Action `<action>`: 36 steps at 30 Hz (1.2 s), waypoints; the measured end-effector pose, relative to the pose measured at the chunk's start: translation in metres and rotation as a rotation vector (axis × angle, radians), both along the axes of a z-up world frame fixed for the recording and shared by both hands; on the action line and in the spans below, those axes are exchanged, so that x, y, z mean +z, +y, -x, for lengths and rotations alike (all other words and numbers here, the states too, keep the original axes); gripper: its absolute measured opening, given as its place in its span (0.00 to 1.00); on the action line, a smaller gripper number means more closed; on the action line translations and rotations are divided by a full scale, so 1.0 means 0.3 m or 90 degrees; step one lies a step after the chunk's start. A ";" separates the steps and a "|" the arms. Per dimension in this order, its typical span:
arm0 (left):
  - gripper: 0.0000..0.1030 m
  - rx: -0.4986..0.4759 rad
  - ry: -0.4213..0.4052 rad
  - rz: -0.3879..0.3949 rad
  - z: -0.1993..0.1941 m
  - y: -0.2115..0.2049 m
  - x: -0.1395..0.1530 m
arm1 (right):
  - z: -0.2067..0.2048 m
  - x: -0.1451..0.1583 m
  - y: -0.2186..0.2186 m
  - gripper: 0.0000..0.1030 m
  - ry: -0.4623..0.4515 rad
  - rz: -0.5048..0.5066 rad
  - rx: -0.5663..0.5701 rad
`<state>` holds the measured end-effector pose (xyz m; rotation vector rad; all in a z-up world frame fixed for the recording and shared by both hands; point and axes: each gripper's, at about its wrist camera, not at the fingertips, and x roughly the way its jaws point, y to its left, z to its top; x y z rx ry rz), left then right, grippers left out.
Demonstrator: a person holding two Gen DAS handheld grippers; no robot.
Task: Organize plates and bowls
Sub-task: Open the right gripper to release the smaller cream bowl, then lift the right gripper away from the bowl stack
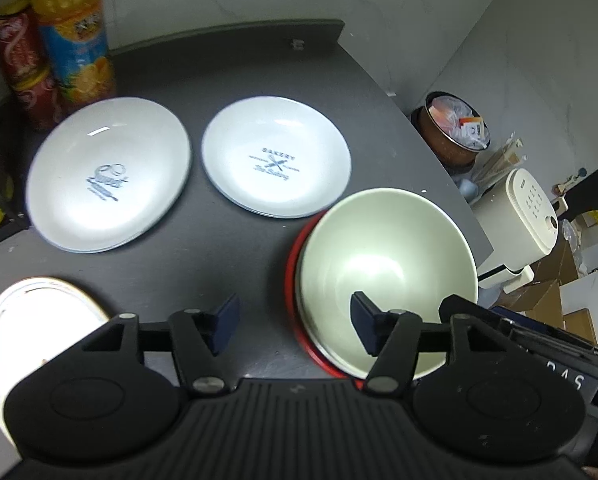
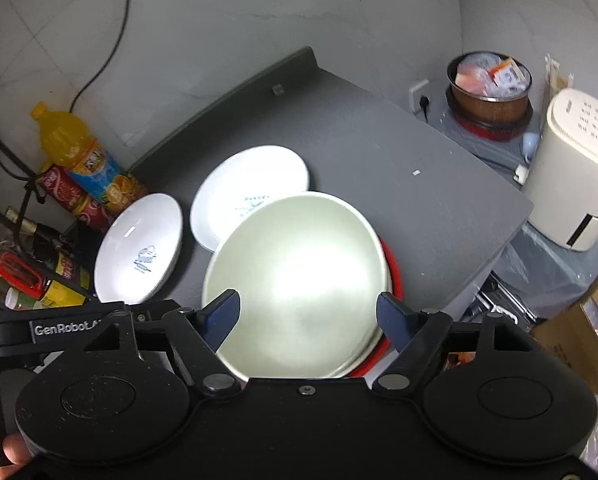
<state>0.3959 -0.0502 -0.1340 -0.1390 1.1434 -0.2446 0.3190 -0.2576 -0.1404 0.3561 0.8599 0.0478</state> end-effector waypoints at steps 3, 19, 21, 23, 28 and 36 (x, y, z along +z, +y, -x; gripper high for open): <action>0.69 0.014 -0.019 -0.007 0.029 0.040 0.036 | 0.012 0.018 0.027 0.79 -0.013 0.007 0.009; 0.91 0.081 -0.056 -0.005 0.188 0.296 0.140 | 0.064 0.060 0.193 0.98 -0.042 0.016 0.085; 0.94 0.098 -0.055 -0.019 0.208 0.328 0.143 | 0.070 0.069 0.211 1.00 -0.049 0.021 0.097; 0.94 0.107 -0.045 -0.018 0.223 0.360 0.144 | 0.073 0.077 0.226 1.00 -0.053 0.025 0.105; 0.96 0.118 -0.052 -0.033 0.263 0.408 0.145 | 0.081 0.092 0.251 1.00 -0.061 0.037 0.124; 0.96 0.146 -0.052 -0.026 0.302 0.467 0.138 | 0.066 0.106 0.315 1.00 -0.061 0.056 0.186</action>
